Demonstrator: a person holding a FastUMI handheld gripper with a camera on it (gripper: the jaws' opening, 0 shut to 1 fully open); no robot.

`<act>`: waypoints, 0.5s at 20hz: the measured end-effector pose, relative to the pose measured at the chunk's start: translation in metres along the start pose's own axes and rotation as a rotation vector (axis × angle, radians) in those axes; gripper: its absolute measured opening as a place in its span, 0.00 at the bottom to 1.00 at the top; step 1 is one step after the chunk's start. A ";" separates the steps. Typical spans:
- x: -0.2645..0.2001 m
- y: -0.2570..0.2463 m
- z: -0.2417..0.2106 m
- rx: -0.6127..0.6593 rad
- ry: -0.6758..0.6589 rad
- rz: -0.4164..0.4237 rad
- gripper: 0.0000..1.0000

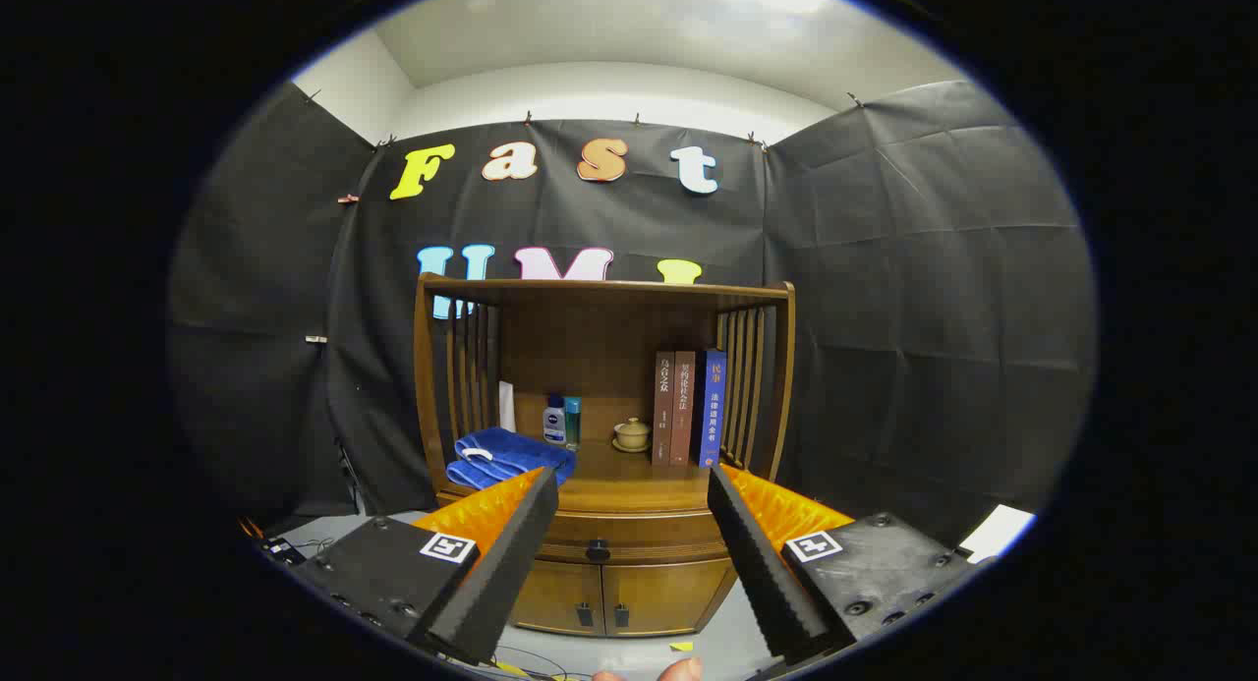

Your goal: Pull open the drawer, take out the items inside it, and place them on the countertop above the cabinet.

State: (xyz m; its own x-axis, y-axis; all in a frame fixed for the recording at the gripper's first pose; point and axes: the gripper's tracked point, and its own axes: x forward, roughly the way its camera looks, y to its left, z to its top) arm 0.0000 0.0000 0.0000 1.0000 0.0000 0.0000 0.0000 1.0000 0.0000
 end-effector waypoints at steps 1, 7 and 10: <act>0.000 0.002 0.001 0.001 -0.003 0.002 0.99; 0.000 0.007 0.004 -0.007 -0.009 0.010 0.99; 0.000 0.009 0.006 0.003 -0.014 0.008 0.99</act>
State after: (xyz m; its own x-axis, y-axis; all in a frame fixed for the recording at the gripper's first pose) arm 0.0003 0.0088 0.0057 0.9999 0.0077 0.0139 -0.0077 1.0000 0.0030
